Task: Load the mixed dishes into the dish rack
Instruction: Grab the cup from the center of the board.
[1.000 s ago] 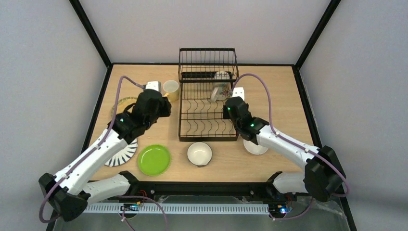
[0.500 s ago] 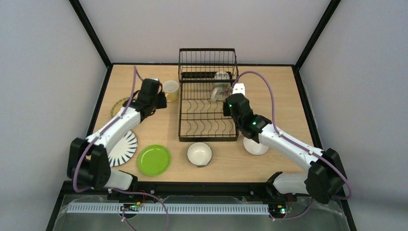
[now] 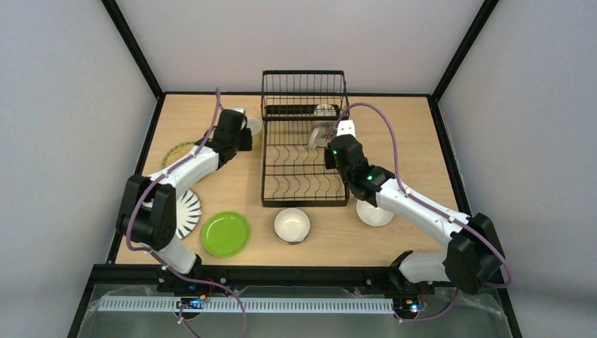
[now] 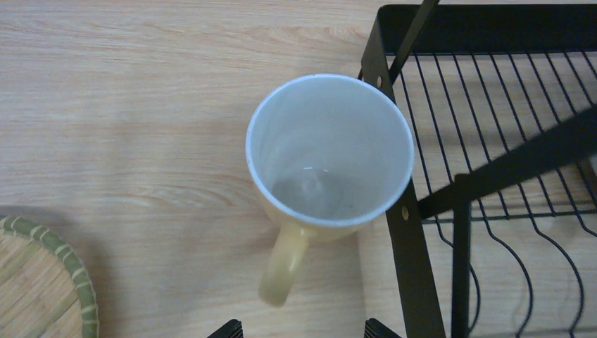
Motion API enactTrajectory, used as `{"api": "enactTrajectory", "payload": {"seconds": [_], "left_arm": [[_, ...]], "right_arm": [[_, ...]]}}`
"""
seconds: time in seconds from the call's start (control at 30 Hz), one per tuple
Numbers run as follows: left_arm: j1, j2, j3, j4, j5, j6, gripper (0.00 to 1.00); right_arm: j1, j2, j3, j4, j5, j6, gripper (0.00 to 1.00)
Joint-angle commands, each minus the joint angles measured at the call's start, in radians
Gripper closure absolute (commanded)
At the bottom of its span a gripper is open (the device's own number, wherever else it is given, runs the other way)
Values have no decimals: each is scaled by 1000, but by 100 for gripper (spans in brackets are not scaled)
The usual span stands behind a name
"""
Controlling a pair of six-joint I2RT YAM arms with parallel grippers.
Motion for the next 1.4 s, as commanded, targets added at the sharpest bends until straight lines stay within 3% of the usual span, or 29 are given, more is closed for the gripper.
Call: {"api": "enactTrajectory", "payload": {"seconds": [0.0,0.63,0.7,0.8,0.97,1.1,1.37], "left_arm": [[15,67,44,62,-33,28,1],[44,251,155,98,-13,47,1],[44,257,158,101,-3,49,11],[44,263,160,97,-9,40,44],[44,267,159,87,2,35,69],[44,261,157,78,3,32,95],[44,225,134,68,17,13,98]], "right_arm": [[7,17,32,-10,-4,-25,28],[6,37,52,-34,14,-27,28],[6,36,48,-34,15,-25,28],[8,33,44,-39,18,-19,28],[6,32,40,-39,17,-11,28],[7,30,38,-44,16,-4,28],[8,7,18,-49,15,14,28]]}}
